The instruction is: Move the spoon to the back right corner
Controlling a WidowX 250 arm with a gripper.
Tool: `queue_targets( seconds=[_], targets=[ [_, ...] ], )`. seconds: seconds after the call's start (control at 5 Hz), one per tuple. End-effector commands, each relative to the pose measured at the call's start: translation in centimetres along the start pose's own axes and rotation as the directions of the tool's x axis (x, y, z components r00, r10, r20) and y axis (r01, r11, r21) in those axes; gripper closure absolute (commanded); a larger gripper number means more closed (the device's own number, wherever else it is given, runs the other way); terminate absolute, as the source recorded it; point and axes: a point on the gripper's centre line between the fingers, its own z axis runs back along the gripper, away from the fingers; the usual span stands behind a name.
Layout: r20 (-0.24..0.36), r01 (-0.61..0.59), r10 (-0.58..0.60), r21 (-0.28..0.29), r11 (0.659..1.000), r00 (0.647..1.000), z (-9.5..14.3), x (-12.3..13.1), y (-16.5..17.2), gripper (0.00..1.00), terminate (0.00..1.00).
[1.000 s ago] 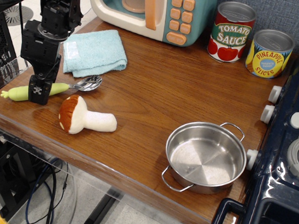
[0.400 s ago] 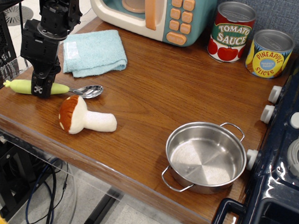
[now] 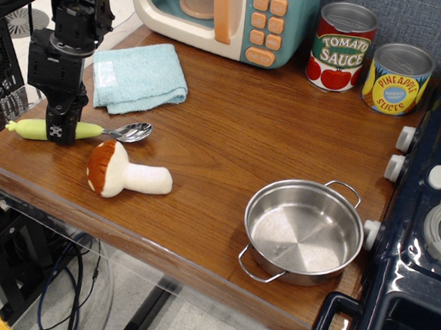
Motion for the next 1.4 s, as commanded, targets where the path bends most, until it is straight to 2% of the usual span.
queue_targets(
  seconds=[0.0,0.2,0.4,0.8,1.2],
  targets=[
    [-0.178,-0.011,-0.019,-0.164,0.986,0.984,8.1,-0.5,-1.5,1.00,0.00],
    [-0.244,0.041,-0.097,-0.227,0.973,0.965,11.2,-3.2,-1.7,1.00,0.00],
    [-0.257,0.101,-0.174,-0.275,0.956,0.950,12.6,-6.6,-1.8,1.00,0.00],
    [-0.196,0.259,-0.335,-0.331,0.907,0.922,13.6,-13.9,-1.8,1.00,0.00],
    [-0.118,0.365,-0.435,-0.377,0.851,0.892,12.4,-19.6,-2.7,1.00,0.00]
  ],
)
